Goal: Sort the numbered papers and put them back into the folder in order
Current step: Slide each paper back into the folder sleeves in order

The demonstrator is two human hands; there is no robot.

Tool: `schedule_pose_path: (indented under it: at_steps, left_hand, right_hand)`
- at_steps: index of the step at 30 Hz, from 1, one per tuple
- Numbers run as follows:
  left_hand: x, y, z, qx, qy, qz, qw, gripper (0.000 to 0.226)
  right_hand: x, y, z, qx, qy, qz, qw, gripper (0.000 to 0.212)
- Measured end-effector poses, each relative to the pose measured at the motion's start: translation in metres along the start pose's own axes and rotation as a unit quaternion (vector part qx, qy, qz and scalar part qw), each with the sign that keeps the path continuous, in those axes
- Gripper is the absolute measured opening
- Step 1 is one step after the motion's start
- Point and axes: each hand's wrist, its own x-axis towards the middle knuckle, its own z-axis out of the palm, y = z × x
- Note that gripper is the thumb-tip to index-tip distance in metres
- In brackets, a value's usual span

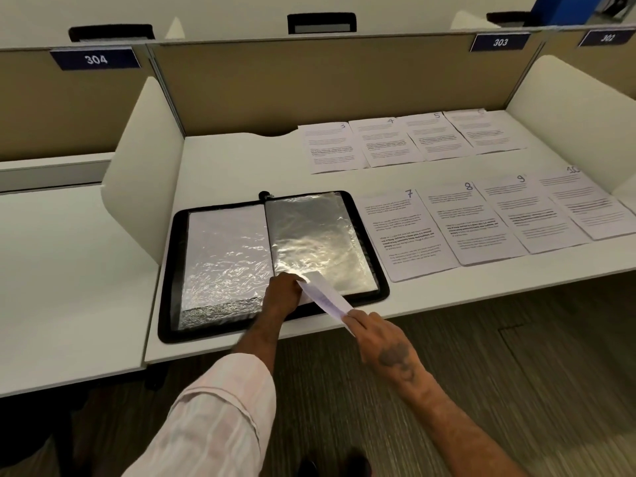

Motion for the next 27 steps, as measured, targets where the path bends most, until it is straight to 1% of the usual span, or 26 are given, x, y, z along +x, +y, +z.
schedule_pose_path:
  at_steps: [3,6,8,11,13,15,17,19,22,23,25,26,27]
  left_hand:
    - [-0.004,0.003,-0.003,-0.037,0.014,-0.015,0.999,0.030]
    - [-0.008,0.007,-0.005,-0.069,0.025,-0.034,0.997,0.024]
    - [-0.011,0.006,-0.005,-0.066,0.039,-0.033,0.997,0.024]
    - [-0.018,0.008,-0.007,-0.053,0.066,-0.031,0.996,0.026]
    - [-0.023,0.008,-0.007,-0.018,0.082,-0.009,0.996,0.028]
    - [-0.027,0.008,-0.006,0.029,0.097,0.021,0.995,0.028]
    - [-0.031,0.009,-0.004,0.065,0.114,0.031,0.991,0.029]
    - [-0.034,0.011,-0.003,0.088,0.129,0.025,0.987,0.032]
    - [-0.037,0.015,-0.004,0.097,0.128,0.008,0.987,0.034]
    - [-0.036,0.016,-0.005,0.103,0.127,0.007,0.987,0.035]
    - [-0.036,0.018,-0.008,0.124,0.124,0.015,0.984,0.036]
    - [-0.037,0.020,-0.010,0.138,0.123,0.023,0.983,0.036]
    - [-0.037,0.021,-0.011,0.148,0.124,0.030,0.981,0.035]
  right_hand:
    - [0.001,0.004,-0.007,-0.036,-0.040,0.005,0.999,0.044]
    - [0.006,0.004,-0.015,-0.077,-0.100,0.010,0.992,0.031]
    - [0.012,0.003,-0.019,-0.101,-0.127,0.015,0.987,0.028]
    - [0.022,-0.006,-0.023,-0.140,-0.158,0.032,0.977,0.029]
    - [0.031,-0.016,-0.024,-0.147,-0.165,0.042,0.974,0.026]
    - [0.040,-0.025,-0.021,-0.141,-0.164,0.053,0.975,0.023]
    - [0.049,-0.032,-0.018,-0.132,-0.163,0.056,0.976,0.024]
    - [0.058,-0.036,-0.014,-0.117,-0.168,0.059,0.977,0.025]
    - [0.069,-0.037,-0.010,-0.076,-0.170,0.078,0.979,0.026]
    - [0.073,-0.036,-0.008,-0.048,-0.164,0.090,0.981,0.029]
    - [0.080,-0.034,-0.005,0.014,-0.156,0.122,0.980,0.047]
    - [0.082,-0.032,-0.005,0.034,-0.151,0.140,0.978,0.051]
    - [0.082,-0.030,-0.005,0.049,-0.142,0.154,0.977,0.050]
